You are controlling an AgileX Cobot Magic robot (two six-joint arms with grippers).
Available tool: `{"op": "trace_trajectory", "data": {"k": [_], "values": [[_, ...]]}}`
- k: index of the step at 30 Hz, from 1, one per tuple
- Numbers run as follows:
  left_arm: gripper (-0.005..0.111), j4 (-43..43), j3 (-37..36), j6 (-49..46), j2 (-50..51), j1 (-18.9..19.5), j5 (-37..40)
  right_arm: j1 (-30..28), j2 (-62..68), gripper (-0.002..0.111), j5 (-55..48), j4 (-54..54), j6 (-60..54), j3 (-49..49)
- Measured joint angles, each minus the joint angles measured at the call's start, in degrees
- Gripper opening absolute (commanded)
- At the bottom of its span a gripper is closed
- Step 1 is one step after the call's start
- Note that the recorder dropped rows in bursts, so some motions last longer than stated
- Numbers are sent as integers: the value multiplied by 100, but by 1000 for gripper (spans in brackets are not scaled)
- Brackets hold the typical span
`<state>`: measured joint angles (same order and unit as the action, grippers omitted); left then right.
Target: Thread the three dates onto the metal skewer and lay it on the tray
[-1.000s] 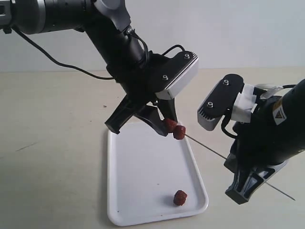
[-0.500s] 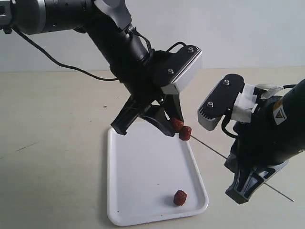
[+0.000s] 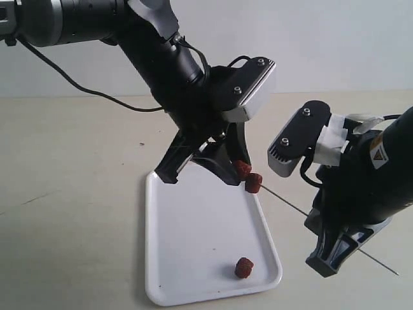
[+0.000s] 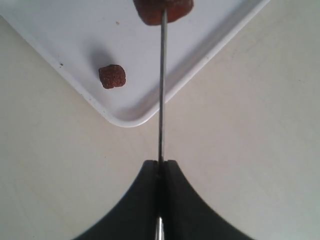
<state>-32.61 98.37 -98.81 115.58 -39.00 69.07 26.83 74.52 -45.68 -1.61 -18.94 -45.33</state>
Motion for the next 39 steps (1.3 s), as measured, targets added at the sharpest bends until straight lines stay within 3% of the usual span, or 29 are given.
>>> {"op": "trace_trajectory", "data": {"k": [11, 26, 32, 39], "values": [[65, -44, 0, 342, 0, 0, 67, 0, 0, 0, -23, 0, 21, 0], [65, 346, 0, 761, -384, 142, 31, 0, 0, 0, -218, 256, 591, 0], [65, 1126, 0, 1729, -715, 447, -7, 0, 0, 0, -458, 510, 1298, 0], [65, 1433, 0, 3111, -941, 758, -7, 0, -300, 0, -670, 1368, 2449, 0]]}}
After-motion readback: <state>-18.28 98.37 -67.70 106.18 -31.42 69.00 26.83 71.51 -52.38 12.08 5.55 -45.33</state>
